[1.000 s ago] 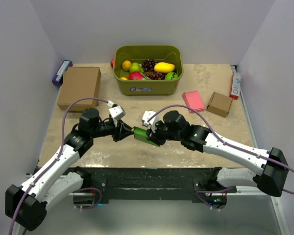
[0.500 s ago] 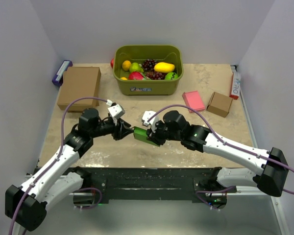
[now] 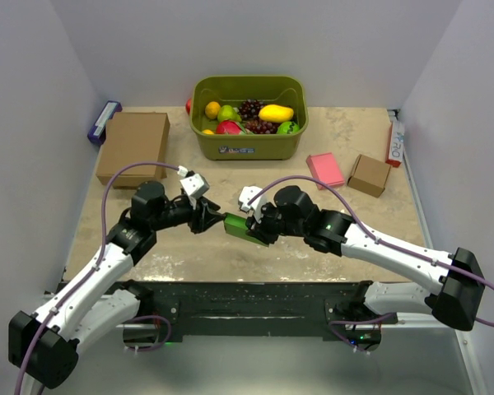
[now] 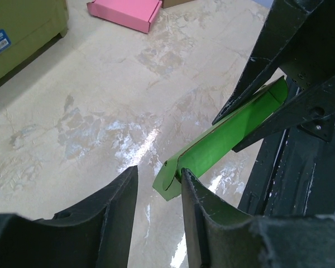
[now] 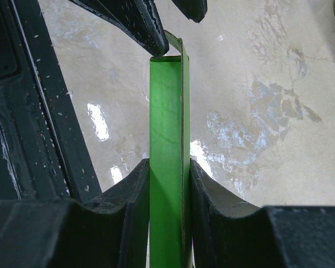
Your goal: Fold the paper box
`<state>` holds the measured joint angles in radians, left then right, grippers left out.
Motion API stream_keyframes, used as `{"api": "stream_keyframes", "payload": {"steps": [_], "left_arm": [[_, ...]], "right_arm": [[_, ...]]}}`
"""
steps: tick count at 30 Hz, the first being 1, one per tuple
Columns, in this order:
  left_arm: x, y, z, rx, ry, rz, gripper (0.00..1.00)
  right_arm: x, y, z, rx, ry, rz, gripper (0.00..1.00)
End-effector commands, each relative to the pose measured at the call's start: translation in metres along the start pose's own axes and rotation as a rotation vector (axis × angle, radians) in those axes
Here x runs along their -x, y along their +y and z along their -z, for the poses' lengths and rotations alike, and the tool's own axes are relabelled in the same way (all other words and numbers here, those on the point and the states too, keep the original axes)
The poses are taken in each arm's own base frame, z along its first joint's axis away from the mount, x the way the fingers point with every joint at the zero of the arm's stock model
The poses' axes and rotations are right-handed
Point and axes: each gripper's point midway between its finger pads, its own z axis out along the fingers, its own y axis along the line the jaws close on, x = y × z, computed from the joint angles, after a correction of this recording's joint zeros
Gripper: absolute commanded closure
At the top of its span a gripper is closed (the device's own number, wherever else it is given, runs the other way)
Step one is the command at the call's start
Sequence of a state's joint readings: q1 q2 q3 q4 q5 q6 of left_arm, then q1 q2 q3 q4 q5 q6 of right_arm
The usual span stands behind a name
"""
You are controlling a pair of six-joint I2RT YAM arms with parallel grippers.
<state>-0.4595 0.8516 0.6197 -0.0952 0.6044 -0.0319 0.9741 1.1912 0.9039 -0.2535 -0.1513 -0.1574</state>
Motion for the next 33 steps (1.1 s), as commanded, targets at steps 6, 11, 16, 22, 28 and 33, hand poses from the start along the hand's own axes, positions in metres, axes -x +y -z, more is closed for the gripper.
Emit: {"api": "stream_keyframes", "payload": {"steps": [6,11,16,22,28,33], "left_arm": [[0.03,-0.008,-0.002,-0.05,-0.077,-0.064,0.64],[0.029,-0.009,-0.003,-0.061,-0.078,-0.061,0.7],[0.026,-0.009,-0.003,-0.064,-0.069,-0.055,0.76],[0.027,-0.009,-0.004,-0.057,-0.063,-0.029,0.89],[0.03,-0.013,-0.011,-0.038,-0.046,0.024,0.96],[0.026,-0.011,-0.016,0.012,-0.032,0.074,1.0]], "right_arm": [[0.029,0.0,0.001,0.013,-0.079,0.006,0.76],[0.028,0.0,0.001,0.012,-0.078,0.005,0.76],[0.028,-0.001,0.0,0.008,-0.077,0.004,0.76],[0.026,-0.005,-0.001,-0.013,-0.066,0.002,0.76],[0.017,-0.011,-0.009,-0.041,-0.016,0.0,0.76],[0.017,-0.015,-0.009,-0.066,-0.014,-0.008,0.76]]}}
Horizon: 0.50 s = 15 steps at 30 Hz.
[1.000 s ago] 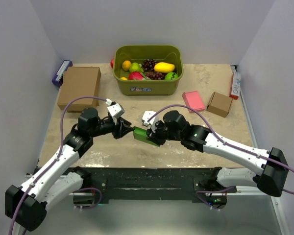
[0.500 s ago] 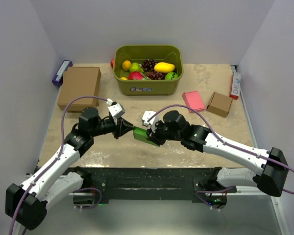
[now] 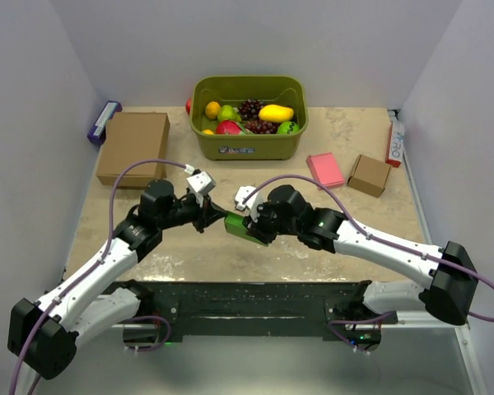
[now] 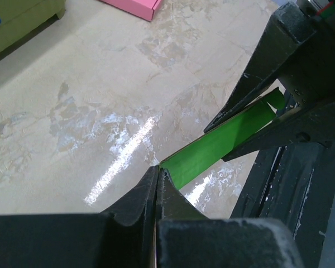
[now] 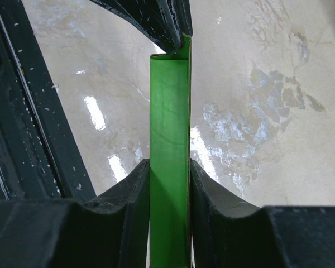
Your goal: Fold the paper box
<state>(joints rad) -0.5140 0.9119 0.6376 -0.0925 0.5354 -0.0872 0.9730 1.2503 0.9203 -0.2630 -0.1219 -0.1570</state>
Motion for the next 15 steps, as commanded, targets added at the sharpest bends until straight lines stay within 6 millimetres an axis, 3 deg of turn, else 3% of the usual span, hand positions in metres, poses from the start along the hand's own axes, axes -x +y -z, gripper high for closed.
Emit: {"api": "stream_keyframes", "payload": {"steps": [1,9,13,15], "left_arm": [[0.033,-0.011,-0.002,0.002,-0.074,0.038,1.0],[0.032,-0.01,-0.006,0.073,-0.101,0.176,1.0],[0.032,-0.019,-0.008,0.065,-0.15,0.217,1.0],[0.022,-0.016,-0.009,0.087,-0.146,0.237,1.0]], "right_arm": [[0.028,-0.011,0.004,-0.052,-0.069,-0.004,0.76],[0.024,-0.015,0.002,-0.077,-0.056,-0.016,0.76],[0.023,-0.017,0.0,-0.087,-0.056,-0.02,0.76],[0.022,-0.018,-0.002,-0.091,-0.054,-0.024,0.76]]}}
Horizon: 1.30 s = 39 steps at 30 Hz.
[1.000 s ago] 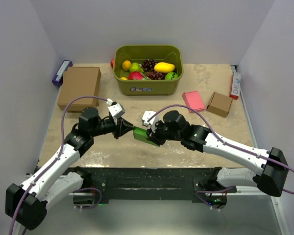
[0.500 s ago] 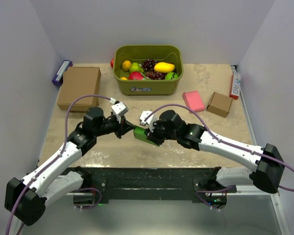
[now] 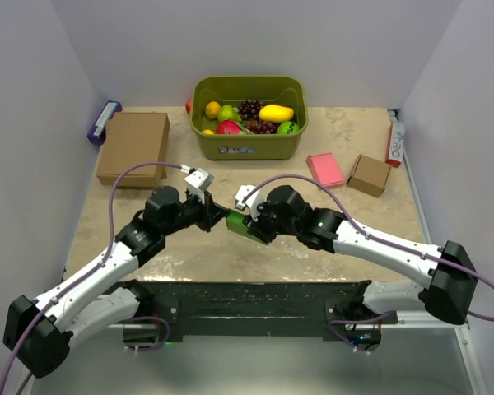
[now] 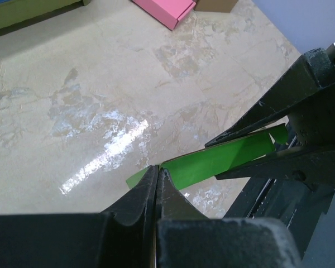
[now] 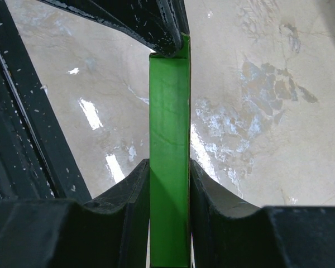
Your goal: Fold the paper box
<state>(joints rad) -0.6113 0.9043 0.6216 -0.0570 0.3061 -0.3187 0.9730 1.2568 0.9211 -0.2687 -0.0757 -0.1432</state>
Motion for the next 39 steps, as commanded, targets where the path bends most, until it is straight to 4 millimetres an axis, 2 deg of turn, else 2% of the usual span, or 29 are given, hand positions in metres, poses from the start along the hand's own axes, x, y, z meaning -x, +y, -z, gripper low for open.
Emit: {"api": "stream_keyframes", "payload": {"steps": [1,7,15,30,33,39], "left_arm": [[0.015,-0.023,0.0,-0.06,-0.107,0.061,1.0],[0.004,-0.024,-0.003,-0.04,-0.122,0.074,1.0],[-0.025,-0.017,-0.005,-0.01,-0.121,0.079,1.0],[-0.06,-0.005,-0.008,0.034,-0.127,0.1,1.0],[-0.066,-0.003,-0.008,0.043,-0.126,0.093,1.0],[-0.077,0.001,-0.008,0.057,-0.138,0.061,1.0]], "right_arm": [[0.025,-0.009,-0.002,-0.043,-0.069,-0.013,0.76],[0.026,-0.011,-0.002,-0.049,-0.073,-0.023,0.76],[0.022,-0.01,-0.004,-0.052,-0.072,-0.026,0.77],[0.004,-0.003,-0.025,-0.029,-0.091,-0.074,0.77],[-0.007,-0.005,-0.033,-0.041,-0.081,-0.073,0.77],[-0.013,-0.007,-0.046,-0.062,-0.117,-0.074,0.77]]}}
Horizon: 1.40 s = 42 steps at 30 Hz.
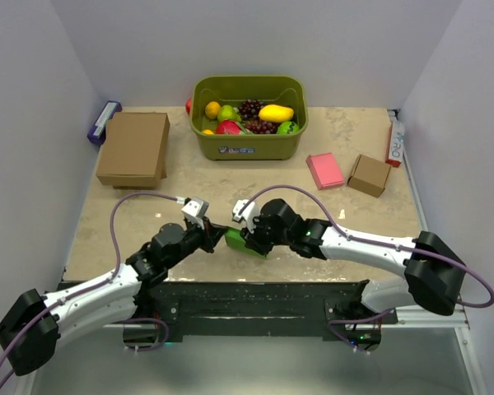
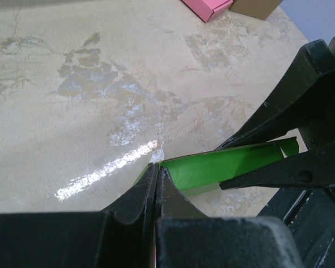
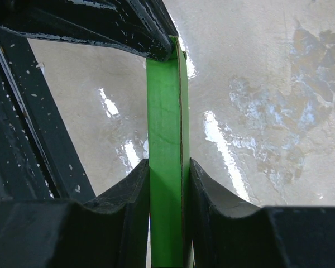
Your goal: Fold the paper box
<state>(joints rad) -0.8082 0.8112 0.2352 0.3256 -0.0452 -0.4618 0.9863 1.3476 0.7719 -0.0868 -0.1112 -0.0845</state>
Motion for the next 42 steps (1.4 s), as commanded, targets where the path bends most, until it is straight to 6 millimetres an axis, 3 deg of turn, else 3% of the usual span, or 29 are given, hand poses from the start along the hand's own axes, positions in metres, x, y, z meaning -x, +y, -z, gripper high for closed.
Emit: {"api": "stream_keyframes", "payload": {"steps": [1,12,24,34,42], "left_arm": [[-0.013,-0.011,0.003,-0.06,0.0,-0.014,1.0],[-0.035,-0.002,0.003,-0.036,0.013,-0.042,1.0],[-0.055,0.009,0.007,0.007,0.065,-0.07,1.0],[-0.042,0.012,0.005,0.086,0.072,-0.12,1.0],[-0.046,0.013,0.004,0.132,0.116,-0.152,1.0]], "right_arm": [[0.036,-0.025,-0.007,-0.116,-0.178,-0.018,0.77],[0.02,-0.03,-0.02,-0.145,-0.171,-0.026,0.77],[0.013,-0.034,-0.02,-0.174,-0.153,-0.042,0.76],[0.02,-0.04,-0.005,-0.217,-0.161,-0.082,0.71],[0.023,-0.038,0.004,-0.22,-0.165,-0.124,0.68]]}}
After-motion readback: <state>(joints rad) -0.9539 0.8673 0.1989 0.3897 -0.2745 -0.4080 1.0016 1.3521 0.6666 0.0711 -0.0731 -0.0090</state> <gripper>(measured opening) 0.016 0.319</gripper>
